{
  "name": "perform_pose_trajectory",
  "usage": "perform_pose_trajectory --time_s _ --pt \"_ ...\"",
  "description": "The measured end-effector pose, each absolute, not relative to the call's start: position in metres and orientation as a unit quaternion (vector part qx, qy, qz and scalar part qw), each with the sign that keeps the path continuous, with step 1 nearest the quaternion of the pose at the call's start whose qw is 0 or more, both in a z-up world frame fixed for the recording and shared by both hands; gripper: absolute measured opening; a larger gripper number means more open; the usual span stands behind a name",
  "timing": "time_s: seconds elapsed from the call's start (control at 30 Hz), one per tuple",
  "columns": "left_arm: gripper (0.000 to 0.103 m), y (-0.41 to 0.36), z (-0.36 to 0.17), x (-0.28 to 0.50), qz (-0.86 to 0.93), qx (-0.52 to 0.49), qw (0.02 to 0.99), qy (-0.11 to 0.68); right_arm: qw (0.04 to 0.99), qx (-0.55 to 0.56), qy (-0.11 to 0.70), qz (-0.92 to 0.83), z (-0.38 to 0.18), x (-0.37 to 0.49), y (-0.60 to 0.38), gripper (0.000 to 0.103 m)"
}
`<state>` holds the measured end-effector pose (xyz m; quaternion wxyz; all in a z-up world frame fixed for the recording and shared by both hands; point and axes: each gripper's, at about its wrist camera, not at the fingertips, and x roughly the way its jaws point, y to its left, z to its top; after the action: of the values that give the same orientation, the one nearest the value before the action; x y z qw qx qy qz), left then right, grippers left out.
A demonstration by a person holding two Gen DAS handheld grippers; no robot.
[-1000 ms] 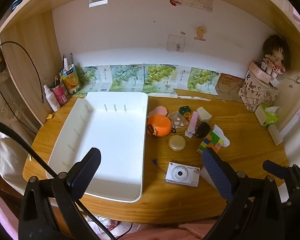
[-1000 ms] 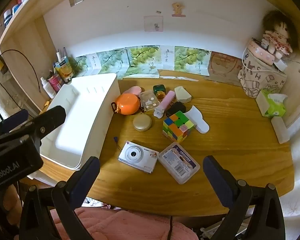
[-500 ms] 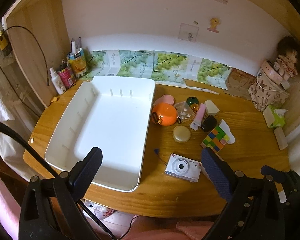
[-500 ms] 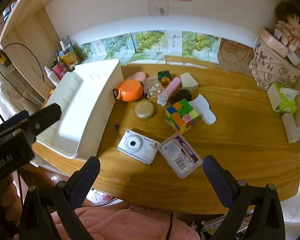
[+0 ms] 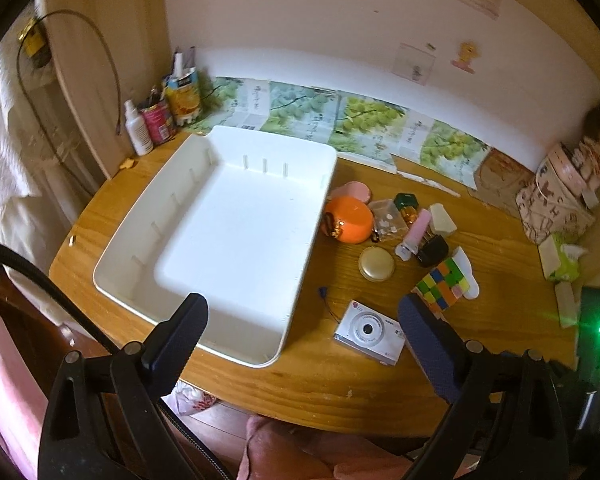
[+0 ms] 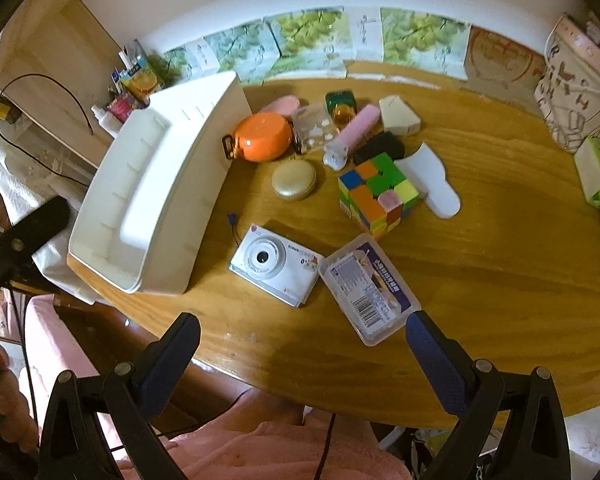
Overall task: Organize rigid objects
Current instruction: 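Move both tools toward the white tray and the items beside it, then grip the white tray rim with the left tool while the right tool approaches the white lens device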
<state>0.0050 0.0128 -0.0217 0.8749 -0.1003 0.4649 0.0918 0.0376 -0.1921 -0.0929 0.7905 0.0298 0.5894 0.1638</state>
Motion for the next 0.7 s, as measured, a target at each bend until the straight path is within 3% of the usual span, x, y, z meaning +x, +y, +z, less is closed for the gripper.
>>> perform_pose_trajectory --time_s 0.17,0.47,0.7 --pt "0.097 0.026 -0.021 0.009 0.109 -0.103 0.871 0.467 0.774 0.038 0.612 0.160 -0.106 0.045 -0.194 0.103" --pt "0.097 0.065 -0.028 0.030 0.114 -0.019 0.872 0.476 0.766 0.091 0.626 0.116 -0.112 0.054 -0.199 0.103" --pt "0.096 0.111 -0.036 0.048 0.093 -0.036 0.861 0.500 0.764 0.172 0.618 0.061 -0.109 0.062 -0.192 0.103"
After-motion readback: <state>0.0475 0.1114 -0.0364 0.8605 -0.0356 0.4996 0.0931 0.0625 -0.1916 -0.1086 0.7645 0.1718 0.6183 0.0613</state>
